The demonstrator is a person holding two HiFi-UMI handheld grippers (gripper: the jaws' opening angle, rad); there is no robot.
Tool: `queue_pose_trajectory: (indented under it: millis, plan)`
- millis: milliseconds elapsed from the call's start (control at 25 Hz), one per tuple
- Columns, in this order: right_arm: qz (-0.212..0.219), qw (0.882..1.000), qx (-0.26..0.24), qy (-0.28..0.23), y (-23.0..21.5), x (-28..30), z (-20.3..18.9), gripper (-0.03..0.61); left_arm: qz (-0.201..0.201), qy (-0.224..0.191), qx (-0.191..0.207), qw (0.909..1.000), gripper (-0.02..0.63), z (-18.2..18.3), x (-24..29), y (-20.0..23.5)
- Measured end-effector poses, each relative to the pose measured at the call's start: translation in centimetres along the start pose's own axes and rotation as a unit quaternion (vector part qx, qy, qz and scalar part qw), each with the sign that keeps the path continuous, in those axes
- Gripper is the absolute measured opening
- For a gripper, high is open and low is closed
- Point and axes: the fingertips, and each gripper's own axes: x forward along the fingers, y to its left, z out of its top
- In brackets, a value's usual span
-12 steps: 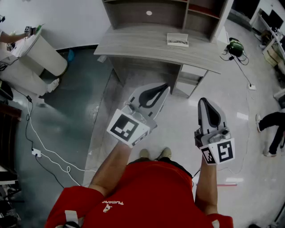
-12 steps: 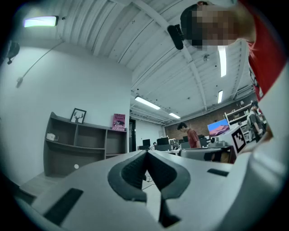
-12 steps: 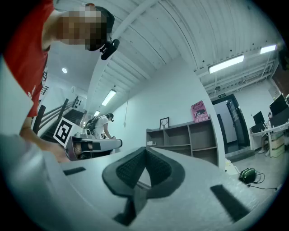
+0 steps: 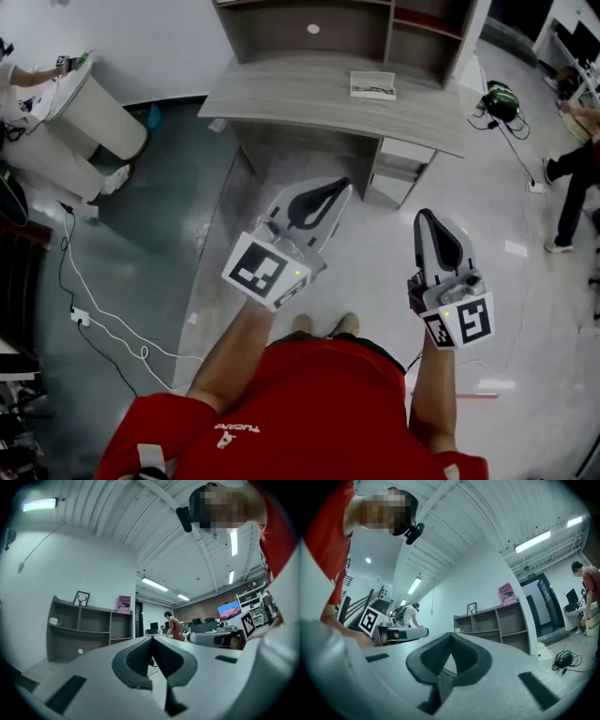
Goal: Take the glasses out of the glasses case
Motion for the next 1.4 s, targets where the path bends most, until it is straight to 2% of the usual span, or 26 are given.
queue_pose_trajectory:
  millis: [440,760,1120,1400]
  plan:
    - [0.008,1.0,0.02,-0.002,-6.5,-2.3,-0.5,0.003,0.026,0.012,0.012,0.9995,0.009,-1.2,4.3,-1.8]
    - [0.018,1.0,0.017,-0.001,-8.2,-0.5,-1.4,0.003,0.037,0.014,0.019,0.999,0.009,-2.0,5.7,0.4]
    - [0.006,1.0,-0.008,0.02,-13.0,7.6,-3.4,0.003,0.028,0.001,0.006,0.9996,0.009,-4.5,11.8,8.9]
    - [-0.019,0.999,-0.021,0.039,-16.9,16.5,-5.0,0.004,-0.009,0.007,-0.003,0.9999,0.009,-6.7,17.4,17.7]
